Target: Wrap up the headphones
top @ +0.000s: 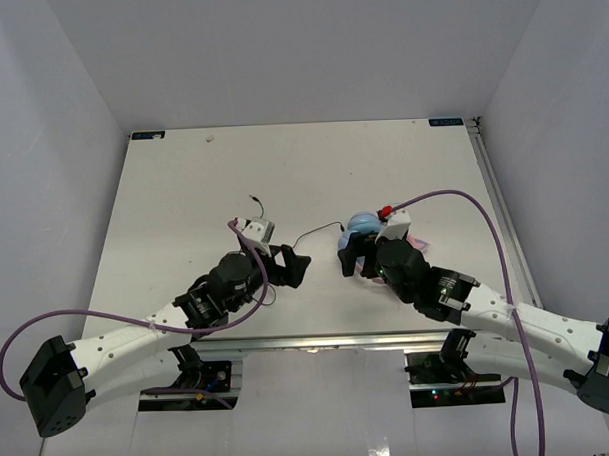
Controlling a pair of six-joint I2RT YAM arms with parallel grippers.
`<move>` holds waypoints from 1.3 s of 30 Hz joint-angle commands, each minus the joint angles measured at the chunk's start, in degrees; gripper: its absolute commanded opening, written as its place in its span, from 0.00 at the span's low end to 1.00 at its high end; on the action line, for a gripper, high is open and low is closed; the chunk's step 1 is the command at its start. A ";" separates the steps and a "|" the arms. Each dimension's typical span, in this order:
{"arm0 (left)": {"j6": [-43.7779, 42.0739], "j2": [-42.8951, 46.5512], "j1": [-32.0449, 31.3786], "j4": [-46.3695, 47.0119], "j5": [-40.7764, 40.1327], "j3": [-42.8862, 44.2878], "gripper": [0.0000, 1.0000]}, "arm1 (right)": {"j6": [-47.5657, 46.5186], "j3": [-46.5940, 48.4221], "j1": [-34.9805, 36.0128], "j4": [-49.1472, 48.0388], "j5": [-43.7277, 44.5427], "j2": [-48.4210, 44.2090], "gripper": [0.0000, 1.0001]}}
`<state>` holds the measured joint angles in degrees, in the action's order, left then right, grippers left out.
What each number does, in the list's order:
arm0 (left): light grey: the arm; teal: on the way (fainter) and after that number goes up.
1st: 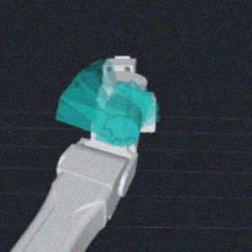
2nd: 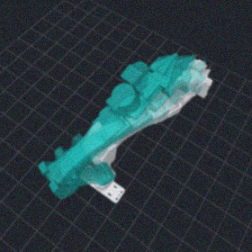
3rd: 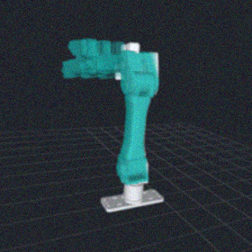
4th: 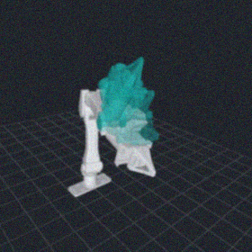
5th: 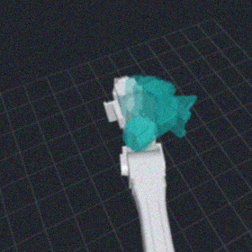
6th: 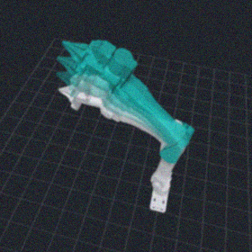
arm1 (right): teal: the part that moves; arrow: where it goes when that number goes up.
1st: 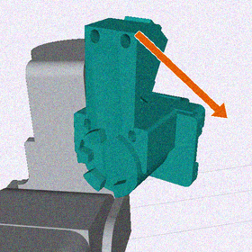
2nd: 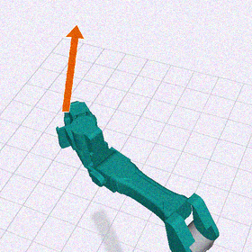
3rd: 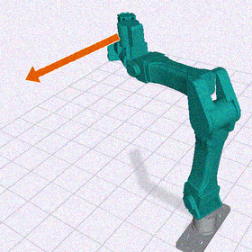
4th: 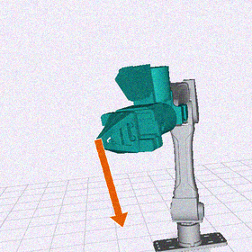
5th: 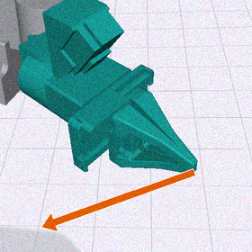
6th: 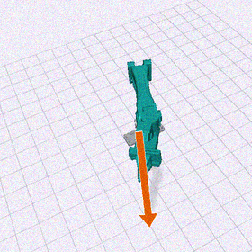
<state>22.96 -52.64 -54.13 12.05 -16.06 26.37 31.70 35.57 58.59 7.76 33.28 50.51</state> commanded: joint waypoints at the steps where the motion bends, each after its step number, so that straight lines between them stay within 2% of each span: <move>1: -0.11 0.13 -0.10 0.60 -0.45 0.75 0.96 | 1.84 2.11 0.21 0.53 2.61 0.08 0.90; 6: -0.16 -0.48 -0.15 0.51 -1.01 0.84 0.95 | 3.22 1.18 -0.13 1.14 8.03 0.12 0.90; 9: -0.29 -0.52 -0.10 0.51 -1.72 0.77 0.95 | 3.94 3.01 -2.77 3.92 8.76 2.36 0.90; 12: -0.43 -0.38 -0.10 0.45 -3.27 0.55 0.95 | 7.92 6.06 -11.08 13.09 5.70 5.78 0.96; 14: -0.53 -0.36 -0.10 0.43 -3.89 0.45 0.95 | 9.15 5.28 -16.85 14.66 1.04 6.40 1.00; 16: -0.55 -0.36 -0.10 0.30 -4.29 0.31 0.95 | 10.05 3.77 -22.30 14.70 -2.76 6.27 1.00; 18: -0.70 -0.36 -0.10 0.41 -4.57 0.18 0.95 | 10.30 1.81 -24.85 15.12 -3.13 5.79 1.00; 20: -0.81 -0.36 -0.10 0.34 -4.74 0.27 0.95 | 11.10 0.72 -27.61 15.80 -3.15 4.84 0.96; 27: -0.64 -0.13 -0.10 0.27 -3.93 0.44 0.95 | 13.97 -2.17 -30.56 15.55 -4.38 8.53 0.83; 39: -0.72 -0.71 -0.10 0.25 -4.33 0.52 0.95 | 14.88 -4.28 -30.81 10.35 -6.39 16.89 0.79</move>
<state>22.70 -53.21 -54.13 12.03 -19.68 26.37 44.91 31.33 28.12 21.47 26.92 65.13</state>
